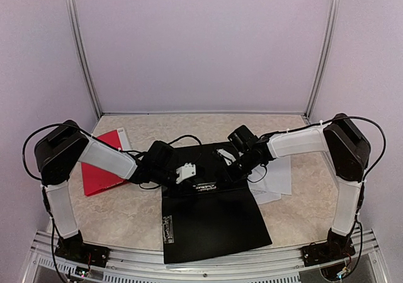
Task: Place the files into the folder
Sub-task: Open the spring clip on the folder.
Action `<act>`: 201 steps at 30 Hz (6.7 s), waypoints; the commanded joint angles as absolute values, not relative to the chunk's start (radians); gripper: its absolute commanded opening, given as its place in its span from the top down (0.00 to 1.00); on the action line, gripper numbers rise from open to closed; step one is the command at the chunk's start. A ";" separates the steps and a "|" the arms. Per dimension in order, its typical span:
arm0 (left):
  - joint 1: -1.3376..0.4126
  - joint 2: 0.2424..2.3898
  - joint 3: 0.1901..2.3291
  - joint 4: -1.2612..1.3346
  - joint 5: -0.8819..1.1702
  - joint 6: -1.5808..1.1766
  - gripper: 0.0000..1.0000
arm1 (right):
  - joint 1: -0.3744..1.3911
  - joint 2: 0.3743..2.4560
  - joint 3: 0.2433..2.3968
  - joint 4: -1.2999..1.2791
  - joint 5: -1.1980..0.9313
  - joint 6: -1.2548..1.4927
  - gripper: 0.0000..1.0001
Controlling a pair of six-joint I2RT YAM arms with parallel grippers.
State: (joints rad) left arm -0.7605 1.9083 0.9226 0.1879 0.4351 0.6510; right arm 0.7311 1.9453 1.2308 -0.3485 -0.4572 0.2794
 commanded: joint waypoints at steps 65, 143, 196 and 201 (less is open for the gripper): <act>-0.818 1.984 0.876 0.086 0.468 0.755 0.83 | 0.698 1.992 1.243 -0.116 -0.393 0.267 1.00; -0.861 2.004 0.861 0.260 0.322 0.481 0.84 | 0.706 2.078 1.184 -0.066 -0.336 0.260 1.00; -0.880 1.723 0.761 0.319 0.103 0.217 0.01 | 0.845 1.805 1.151 -0.067 -0.381 0.321 0.86; -0.882 1.682 0.733 0.297 0.078 0.172 0.01 | 0.855 1.781 1.153 -0.045 -0.410 0.344 0.79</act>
